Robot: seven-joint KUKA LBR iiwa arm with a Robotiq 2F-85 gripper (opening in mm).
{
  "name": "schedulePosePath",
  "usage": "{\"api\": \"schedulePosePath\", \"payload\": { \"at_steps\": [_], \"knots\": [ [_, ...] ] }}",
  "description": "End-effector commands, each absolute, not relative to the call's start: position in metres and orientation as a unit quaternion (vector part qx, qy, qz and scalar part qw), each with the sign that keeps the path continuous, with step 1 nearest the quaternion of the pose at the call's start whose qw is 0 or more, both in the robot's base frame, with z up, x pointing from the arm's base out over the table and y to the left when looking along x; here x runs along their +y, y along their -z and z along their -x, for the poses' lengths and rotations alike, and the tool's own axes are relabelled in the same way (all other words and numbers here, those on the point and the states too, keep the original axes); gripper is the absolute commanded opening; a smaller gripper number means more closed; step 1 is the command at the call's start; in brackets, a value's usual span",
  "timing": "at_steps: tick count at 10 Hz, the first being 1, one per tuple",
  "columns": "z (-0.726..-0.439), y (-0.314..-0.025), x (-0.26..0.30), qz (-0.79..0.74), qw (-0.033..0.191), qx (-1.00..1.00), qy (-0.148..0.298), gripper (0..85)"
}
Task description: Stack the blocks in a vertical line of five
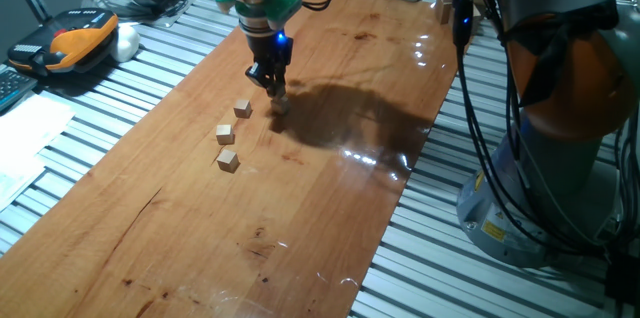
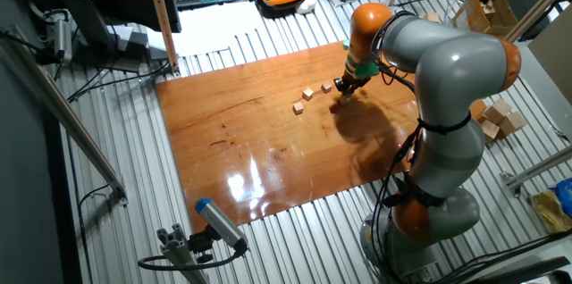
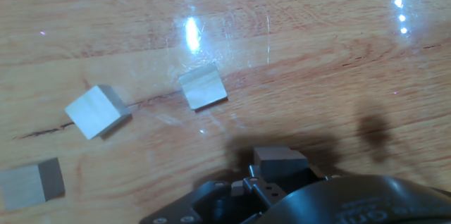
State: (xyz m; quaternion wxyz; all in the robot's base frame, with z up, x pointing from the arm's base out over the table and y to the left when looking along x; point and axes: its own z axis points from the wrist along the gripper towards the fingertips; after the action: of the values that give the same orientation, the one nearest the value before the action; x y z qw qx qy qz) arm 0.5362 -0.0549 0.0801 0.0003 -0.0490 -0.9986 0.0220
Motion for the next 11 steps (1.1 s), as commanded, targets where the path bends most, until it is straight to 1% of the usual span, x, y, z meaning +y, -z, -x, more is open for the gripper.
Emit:
{"api": "schedulePosePath", "payload": {
  "at_steps": [1, 11],
  "knots": [
    [-0.5365, -0.0791, -0.0551, 0.049, 0.0, -0.999, -0.021, 0.0],
    [-0.537, -0.0724, -0.0552, 0.047, -0.002, -0.999, -0.021, 0.0]
  ]
}}
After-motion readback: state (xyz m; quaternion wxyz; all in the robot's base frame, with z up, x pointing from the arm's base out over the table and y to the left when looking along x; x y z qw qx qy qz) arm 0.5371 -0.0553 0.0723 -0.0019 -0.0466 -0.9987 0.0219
